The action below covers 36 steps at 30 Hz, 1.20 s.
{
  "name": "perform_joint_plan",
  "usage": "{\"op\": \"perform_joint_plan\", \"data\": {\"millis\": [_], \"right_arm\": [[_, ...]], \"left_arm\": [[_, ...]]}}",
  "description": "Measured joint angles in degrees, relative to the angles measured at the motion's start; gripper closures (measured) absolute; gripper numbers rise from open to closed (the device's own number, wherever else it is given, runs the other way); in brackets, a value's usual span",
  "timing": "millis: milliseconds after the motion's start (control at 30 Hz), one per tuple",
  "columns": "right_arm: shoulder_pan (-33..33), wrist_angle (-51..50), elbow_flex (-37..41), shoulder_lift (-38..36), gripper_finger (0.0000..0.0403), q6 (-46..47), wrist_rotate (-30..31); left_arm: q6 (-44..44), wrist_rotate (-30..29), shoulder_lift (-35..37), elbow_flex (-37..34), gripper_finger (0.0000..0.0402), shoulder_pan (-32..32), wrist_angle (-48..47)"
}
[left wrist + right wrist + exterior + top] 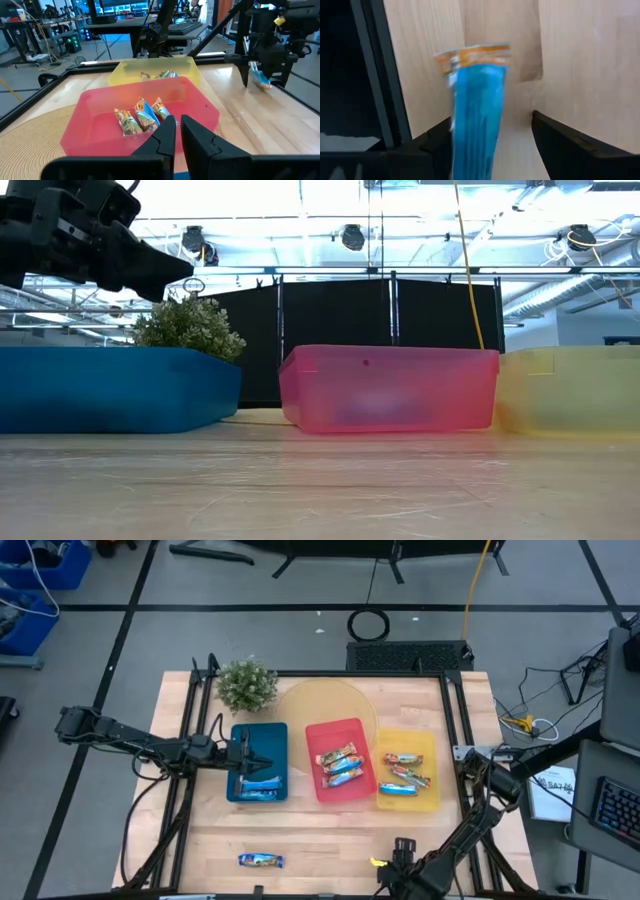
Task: Pick and place Granola Bars by type
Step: Put the yellow granola bar into the red bin
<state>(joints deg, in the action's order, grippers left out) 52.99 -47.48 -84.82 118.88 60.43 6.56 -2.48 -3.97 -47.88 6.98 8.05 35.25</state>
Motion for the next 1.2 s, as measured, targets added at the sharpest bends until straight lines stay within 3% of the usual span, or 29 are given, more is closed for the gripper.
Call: {"op": "perform_joint_plan", "data": {"millis": [300,600,767,1033,1200], "right_arm": [[-0.2,2.7,4.6,0.1,0.0199,-1.0,-2.8],[-1.3,0.9,4.6,-0.1,0.0327,-11.2,-3.9],[-4.0,-2.7,4.6,-3.1,0.0352,-17.3,-4.3],[-16.4,-11.7,4.4,-16.7,0.0355,-35.1,1.1],[-27.8,-7.6,4.5,-25.8,0.0359,-51.0,7.1]], "left_arm": [[0.0,-0.4,0.0,0.0,0.0364,0.0,-0.1],[0.0,-0.6,0.0,0.0,0.0364,0.0,-0.5],[0.3,-0.6,0.0,0.0,0.0364,0.0,-1.4],[1.1,-0.6,0.0,0.0,0.0364,0.0,-1.3],[0.4,-0.6,-0.1,0.0,0.0364,0.0,-1.3]]}}
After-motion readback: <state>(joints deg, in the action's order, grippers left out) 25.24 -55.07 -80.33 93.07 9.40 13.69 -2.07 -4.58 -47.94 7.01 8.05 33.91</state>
